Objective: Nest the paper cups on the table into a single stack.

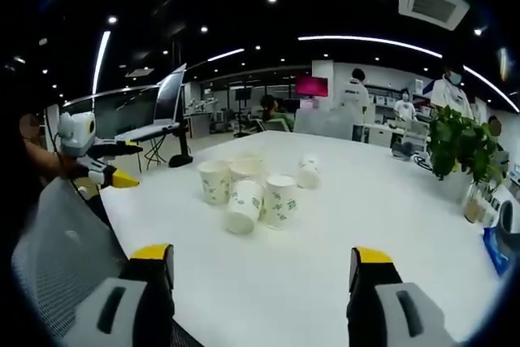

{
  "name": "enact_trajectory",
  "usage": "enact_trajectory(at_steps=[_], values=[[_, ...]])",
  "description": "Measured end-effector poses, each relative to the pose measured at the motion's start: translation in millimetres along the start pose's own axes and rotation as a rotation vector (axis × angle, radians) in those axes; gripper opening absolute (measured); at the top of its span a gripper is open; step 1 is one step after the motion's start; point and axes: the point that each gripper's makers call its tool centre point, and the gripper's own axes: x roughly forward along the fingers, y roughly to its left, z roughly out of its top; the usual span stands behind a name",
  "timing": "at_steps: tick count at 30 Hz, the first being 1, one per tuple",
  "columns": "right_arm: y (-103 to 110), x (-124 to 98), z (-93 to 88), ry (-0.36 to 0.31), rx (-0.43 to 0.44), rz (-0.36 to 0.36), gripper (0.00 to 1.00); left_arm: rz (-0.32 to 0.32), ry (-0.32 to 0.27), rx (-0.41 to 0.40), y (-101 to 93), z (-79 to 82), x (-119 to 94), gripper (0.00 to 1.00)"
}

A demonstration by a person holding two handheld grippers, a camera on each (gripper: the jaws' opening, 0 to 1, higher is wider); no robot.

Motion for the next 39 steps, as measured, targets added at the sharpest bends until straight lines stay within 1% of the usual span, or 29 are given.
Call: enact_trajectory(at_steps=[3,5,14,22,26,28,30,32,39], values=[[0.0,0.0,-0.3,0.001,-0.002,0.0,0.9,-0.012,-0.025,0.013,5.7,14.6,10.3,0.67],[-1.1,-0.3,0.3,-0.002,0.001,-0.005,0.9,-0.016,-0.048,0.03,8.0,23.4,16.1,0.67],[-4.7,-1.4,2.1,-0.012,0.002,-0.027,0.91,-0.057,-0.045,0.072,12.2,35.5,30.4,0.68],[-5.8,-1.9,2.8,-0.015,-0.005,-0.035,0.91,-0.081,-0.059,0.11,16.8,48.8,40.3,0.69],[-5.7,-1.9,2.6,-0.014,-0.006,-0.034,0.91,-0.093,-0.049,0.145,20.6,57.2,43.6,0.71],[-5.2,-1.9,3.4,-0.016,-0.005,-0.035,0.91,-0.101,-0.027,0.17,23.1,59.0,45.5,0.72],[-5.0,-2.0,4.5,-0.019,-0.004,-0.037,0.91,-0.116,-0.014,0.186,23.8,61.8,47.6,0.75],[-4.9,-2.0,5.5,-0.024,-0.001,-0.037,0.91,-0.127,-0.014,0.202,24.2,67.4,49.0,0.77],[-3.7,-2.1,6.6,-0.026,-0.011,-0.036,0.91,-0.171,-0.012,0.262,20.5,83.3,52.5,0.77]])
